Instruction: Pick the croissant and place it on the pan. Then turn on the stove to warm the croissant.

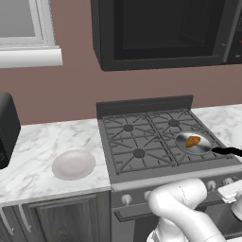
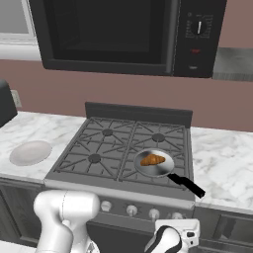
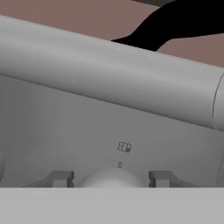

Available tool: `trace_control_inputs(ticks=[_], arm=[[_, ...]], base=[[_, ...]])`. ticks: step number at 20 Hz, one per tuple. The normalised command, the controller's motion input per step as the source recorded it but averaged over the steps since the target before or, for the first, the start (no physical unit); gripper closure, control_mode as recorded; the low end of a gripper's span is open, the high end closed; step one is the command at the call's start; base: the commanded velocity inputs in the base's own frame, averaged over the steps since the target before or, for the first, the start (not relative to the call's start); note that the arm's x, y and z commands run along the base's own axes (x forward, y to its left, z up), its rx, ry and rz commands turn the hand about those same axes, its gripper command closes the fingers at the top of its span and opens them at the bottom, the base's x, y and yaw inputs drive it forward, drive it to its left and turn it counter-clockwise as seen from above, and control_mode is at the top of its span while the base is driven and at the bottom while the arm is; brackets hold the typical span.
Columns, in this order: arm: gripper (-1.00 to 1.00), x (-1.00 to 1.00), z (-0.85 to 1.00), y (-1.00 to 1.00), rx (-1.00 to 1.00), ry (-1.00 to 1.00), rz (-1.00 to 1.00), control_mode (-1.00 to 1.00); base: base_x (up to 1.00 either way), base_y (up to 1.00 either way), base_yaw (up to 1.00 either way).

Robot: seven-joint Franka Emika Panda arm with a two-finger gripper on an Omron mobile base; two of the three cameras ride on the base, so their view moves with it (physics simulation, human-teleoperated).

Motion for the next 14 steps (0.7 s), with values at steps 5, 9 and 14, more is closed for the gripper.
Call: trace_control_inputs(ticks=[5,9,14], arm=[[1.00,-0.25,-0.51,-0.06,-0.19,-0.02,0.20,-1.00],[1.00,-0.21,-0.56,-0.06,-0.19,-0.02,0.21,-1.00],[1.00,-0.16,-0.52,-0.08,-0.21,-0.02,0.23,-1.00]], base=[[0.00,0.00,0.00],[0.00,0.00,0.00],[0.00,0.00,0.00]])
